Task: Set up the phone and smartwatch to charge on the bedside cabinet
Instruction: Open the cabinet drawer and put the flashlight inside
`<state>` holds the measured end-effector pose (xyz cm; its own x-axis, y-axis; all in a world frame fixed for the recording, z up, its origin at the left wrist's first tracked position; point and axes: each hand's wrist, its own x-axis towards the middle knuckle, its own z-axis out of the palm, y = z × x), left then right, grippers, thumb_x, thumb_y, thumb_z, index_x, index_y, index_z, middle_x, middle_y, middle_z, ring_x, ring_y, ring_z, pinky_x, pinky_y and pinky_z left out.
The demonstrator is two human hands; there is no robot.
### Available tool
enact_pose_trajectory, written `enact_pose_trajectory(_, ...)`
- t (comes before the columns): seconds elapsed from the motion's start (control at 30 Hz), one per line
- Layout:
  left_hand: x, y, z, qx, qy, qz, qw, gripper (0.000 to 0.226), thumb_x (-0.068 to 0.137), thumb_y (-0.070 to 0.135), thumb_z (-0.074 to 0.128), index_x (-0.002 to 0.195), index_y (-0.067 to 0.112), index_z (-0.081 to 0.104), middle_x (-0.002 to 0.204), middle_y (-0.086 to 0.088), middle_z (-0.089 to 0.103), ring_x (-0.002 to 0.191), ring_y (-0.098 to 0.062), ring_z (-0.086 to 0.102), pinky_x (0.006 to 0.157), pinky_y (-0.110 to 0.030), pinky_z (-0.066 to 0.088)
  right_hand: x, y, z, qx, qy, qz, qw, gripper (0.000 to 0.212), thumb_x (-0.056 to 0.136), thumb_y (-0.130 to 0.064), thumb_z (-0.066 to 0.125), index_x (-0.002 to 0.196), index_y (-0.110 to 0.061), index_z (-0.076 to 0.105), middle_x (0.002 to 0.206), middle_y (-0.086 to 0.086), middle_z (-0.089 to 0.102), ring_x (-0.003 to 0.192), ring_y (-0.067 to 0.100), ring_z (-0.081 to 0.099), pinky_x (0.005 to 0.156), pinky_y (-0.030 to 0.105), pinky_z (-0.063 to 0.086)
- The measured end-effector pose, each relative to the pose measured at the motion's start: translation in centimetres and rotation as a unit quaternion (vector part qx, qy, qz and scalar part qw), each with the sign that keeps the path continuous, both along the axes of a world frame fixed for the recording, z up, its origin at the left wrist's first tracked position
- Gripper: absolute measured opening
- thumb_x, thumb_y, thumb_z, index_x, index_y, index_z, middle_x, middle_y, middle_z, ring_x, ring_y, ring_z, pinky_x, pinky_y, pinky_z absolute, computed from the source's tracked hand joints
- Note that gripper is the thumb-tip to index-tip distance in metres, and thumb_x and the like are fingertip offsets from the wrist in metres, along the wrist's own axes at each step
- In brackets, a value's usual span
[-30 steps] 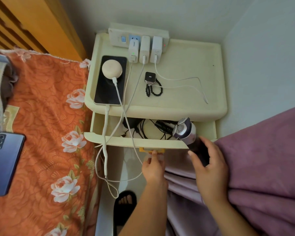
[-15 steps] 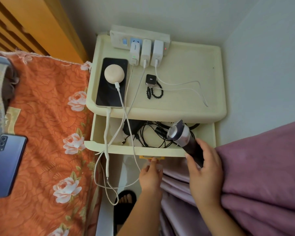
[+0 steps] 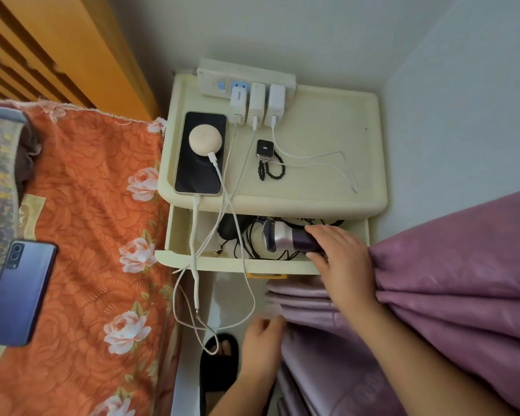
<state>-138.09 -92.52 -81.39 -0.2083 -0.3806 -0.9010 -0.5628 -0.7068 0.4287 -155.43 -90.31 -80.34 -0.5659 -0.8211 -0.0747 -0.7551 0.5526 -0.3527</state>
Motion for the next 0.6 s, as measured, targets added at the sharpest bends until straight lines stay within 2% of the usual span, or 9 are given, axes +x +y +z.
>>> enact_pose_trajectory(0.1,0.2,-2.1,2.0,-0.170,0.030,-0.077,0.982,0.009,0.093,0.017,0.052,0.089,0.021,0.060,0.088,0.002,0.061,0.081,-0.014,0.057,0.068,-0.021,0.041,-0.7,-0.5,0.0,0.020,-0.015,0.012,1.000,0.047,0.068,-0.012,0.076,0.114,-0.014,0.064,0.110,0.004,0.071,0.101,0.028,0.065,0.089,0.037,0.048)
enact_pose_trajectory(0.17,-0.1,-3.6,2.8,-0.290,0.035,-0.140,0.946,0.011,0.094,0.015,0.052,0.100,0.018,0.061,0.102,0.001,0.054,0.086,-0.010,0.053,0.071,-0.009,0.037,-0.9,-0.9,0.2,0.025,-0.024,0.010,0.999,0.046,0.069,-0.012,0.075,0.114,-0.013,0.064,0.109,0.005,0.071,0.099,0.028,0.065,0.087,0.036,0.048)
enact_pose_trajectory(0.23,-0.4,-5.0,3.3,-0.374,0.035,-0.174,0.911,0.019,0.093,0.013,0.056,0.109,0.013,0.064,0.107,0.004,0.051,0.088,-0.011,0.053,0.070,-0.006,0.033,-0.9,-1.2,0.4,0.036,-0.033,0.007,0.999,0.045,0.073,-0.013,0.073,0.116,-0.013,0.062,0.112,0.005,0.070,0.101,0.029,0.063,0.087,0.036,0.048)
enact_pose_trajectory(0.3,-0.8,-6.3,3.6,-0.439,0.020,-0.203,0.875,0.022,0.092,0.014,0.060,0.113,0.010,0.064,0.107,0.005,0.056,0.090,-0.013,0.057,0.071,-0.010,0.032,-1.0,-1.4,0.2,0.058,-0.036,0.007,0.998,0.045,0.076,-0.015,0.070,0.120,-0.016,0.059,0.115,0.004,0.067,0.102,0.029,0.061,0.086,0.036,0.047)
enact_pose_trajectory(0.4,-1.6,-7.8,3.7,-0.501,0.011,-0.249,0.829,0.023,0.089,0.017,0.064,0.112,0.014,0.065,0.106,0.003,0.068,0.093,-0.017,0.064,0.071,-0.025,0.046,-1.2,-1.4,-0.1,0.082,-0.038,-0.006,0.996,0.047,0.078,-0.019,0.069,0.124,-0.020,0.056,0.121,0.003,0.062,0.100,0.031,0.060,0.082,0.037,0.049)
enact_pose_trajectory(0.5,-2.8,-9.1,3.6,-0.556,0.033,-0.294,0.776,0.020,0.085,0.012,0.067,0.103,0.016,0.071,0.096,0.000,0.072,0.083,-0.023,0.068,0.058,-0.032,0.055,-1.6,-1.3,-0.3,0.083,-0.048,-0.011,0.995,0.047,0.077,-0.018,0.070,0.123,-0.019,0.058,0.118,0.004,0.064,0.101,0.032,0.060,0.084,0.038,0.049)
enact_pose_trajectory(0.6,-4.2,-10.0,3.0,-0.599,0.025,-0.351,0.719,0.015,0.075,0.006,0.073,0.085,0.016,0.073,0.076,0.002,0.071,0.067,-0.023,0.065,0.043,-0.030,0.051,-1.9,-1.3,-0.3,0.091,-0.037,-0.020,0.995,0.047,0.077,-0.022,0.070,0.122,-0.022,0.059,0.115,0.001,0.068,0.106,0.029,0.058,0.086,0.037,0.043)
